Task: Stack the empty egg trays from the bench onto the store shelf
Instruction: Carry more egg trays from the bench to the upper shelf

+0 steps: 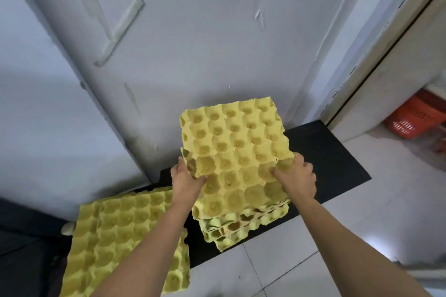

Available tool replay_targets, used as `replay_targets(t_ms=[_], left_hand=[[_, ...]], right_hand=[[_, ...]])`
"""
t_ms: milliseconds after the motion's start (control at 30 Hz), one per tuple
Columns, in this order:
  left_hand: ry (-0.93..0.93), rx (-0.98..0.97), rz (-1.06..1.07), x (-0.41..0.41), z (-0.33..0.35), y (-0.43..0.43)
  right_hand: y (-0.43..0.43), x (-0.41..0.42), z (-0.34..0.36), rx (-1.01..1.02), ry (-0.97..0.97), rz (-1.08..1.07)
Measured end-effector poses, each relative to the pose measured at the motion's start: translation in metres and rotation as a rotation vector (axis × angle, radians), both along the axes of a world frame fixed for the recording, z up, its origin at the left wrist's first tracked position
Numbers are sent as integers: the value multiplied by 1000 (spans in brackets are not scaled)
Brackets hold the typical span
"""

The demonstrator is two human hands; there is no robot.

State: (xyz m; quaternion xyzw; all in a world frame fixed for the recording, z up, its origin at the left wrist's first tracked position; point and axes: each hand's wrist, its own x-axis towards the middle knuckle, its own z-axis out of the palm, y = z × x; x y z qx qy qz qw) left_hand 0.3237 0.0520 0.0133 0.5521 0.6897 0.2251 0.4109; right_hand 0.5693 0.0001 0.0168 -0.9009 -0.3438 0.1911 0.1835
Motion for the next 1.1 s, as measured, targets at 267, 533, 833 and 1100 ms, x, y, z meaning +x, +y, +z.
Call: replay_targets(t_ms=[267,533,833,1100], left_hand=[[38,256,104,-30,65,-23],[144,587,224,-70,138,-108],[264,805,332,-156,225,-225],[384,950,496,-249,307,-284]], right_hand=[[-12,-36,56,175,45,85],[-62,-72,111,415,132,365],[-132,-146,164,822,317,571],[-143,-261,225,1011,526,658]])
